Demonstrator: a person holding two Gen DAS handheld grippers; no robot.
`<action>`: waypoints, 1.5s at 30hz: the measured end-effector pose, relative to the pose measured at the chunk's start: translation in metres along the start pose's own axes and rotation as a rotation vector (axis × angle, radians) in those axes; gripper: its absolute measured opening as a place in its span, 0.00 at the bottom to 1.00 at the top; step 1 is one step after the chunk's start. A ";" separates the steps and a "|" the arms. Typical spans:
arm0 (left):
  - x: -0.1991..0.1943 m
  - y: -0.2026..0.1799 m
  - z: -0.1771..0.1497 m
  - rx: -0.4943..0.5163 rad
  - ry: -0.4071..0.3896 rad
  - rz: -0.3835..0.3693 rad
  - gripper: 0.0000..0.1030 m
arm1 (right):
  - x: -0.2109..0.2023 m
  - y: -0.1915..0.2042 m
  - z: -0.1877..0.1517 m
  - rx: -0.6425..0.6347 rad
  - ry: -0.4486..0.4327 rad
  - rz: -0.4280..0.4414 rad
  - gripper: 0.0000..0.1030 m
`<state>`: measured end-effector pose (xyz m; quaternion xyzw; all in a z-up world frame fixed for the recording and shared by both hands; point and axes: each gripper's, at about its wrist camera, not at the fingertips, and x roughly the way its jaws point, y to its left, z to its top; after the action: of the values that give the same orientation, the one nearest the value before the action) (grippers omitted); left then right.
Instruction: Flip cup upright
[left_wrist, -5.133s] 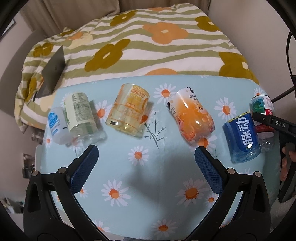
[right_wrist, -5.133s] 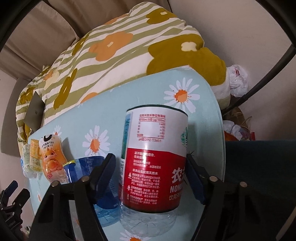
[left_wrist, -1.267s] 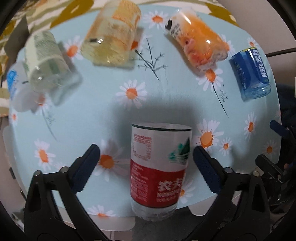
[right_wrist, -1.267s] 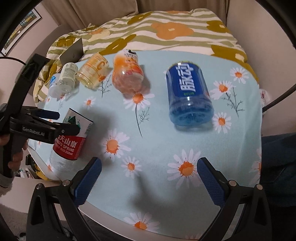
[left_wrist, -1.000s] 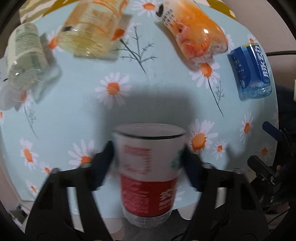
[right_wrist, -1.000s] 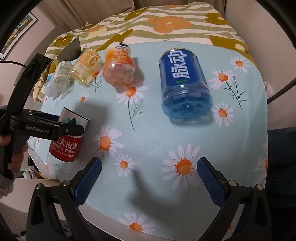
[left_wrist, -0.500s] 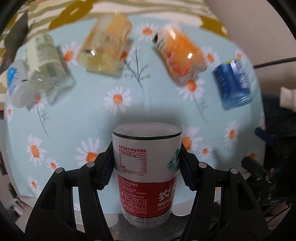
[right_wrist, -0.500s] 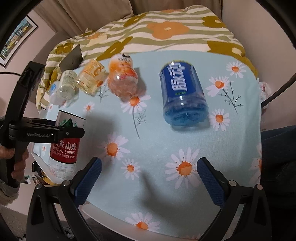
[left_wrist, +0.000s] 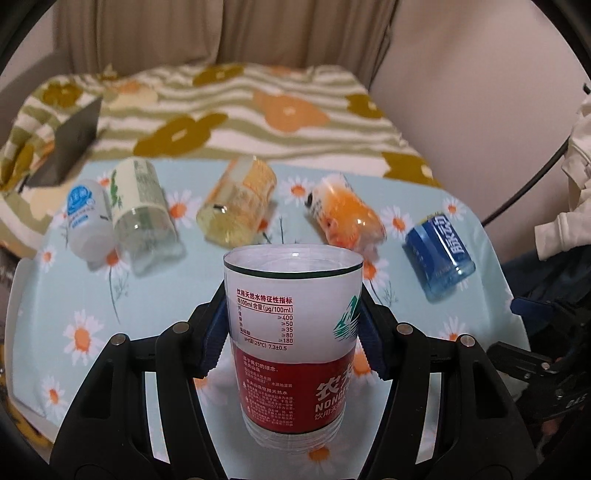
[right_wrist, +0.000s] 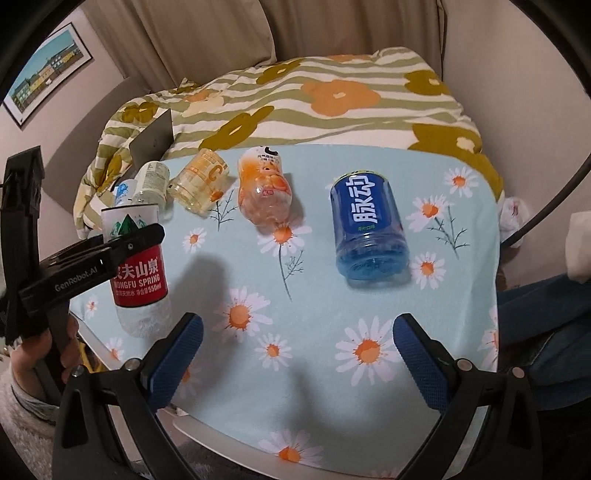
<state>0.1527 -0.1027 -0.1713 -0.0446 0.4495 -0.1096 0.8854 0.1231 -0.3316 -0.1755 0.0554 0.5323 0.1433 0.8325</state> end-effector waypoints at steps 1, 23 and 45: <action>0.000 0.000 -0.002 0.006 -0.025 0.002 0.64 | 0.001 0.000 -0.001 -0.005 -0.003 -0.007 1.00; 0.001 0.009 -0.039 0.052 -0.334 0.033 0.65 | 0.017 0.015 -0.020 -0.043 -0.045 -0.082 1.00; -0.027 0.013 -0.079 0.034 -0.422 0.035 0.65 | 0.004 0.034 -0.035 -0.079 -0.103 -0.094 1.00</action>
<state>0.0758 -0.0824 -0.1993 -0.0436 0.2527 -0.0902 0.9623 0.0871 -0.3001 -0.1853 0.0048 0.4844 0.1221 0.8662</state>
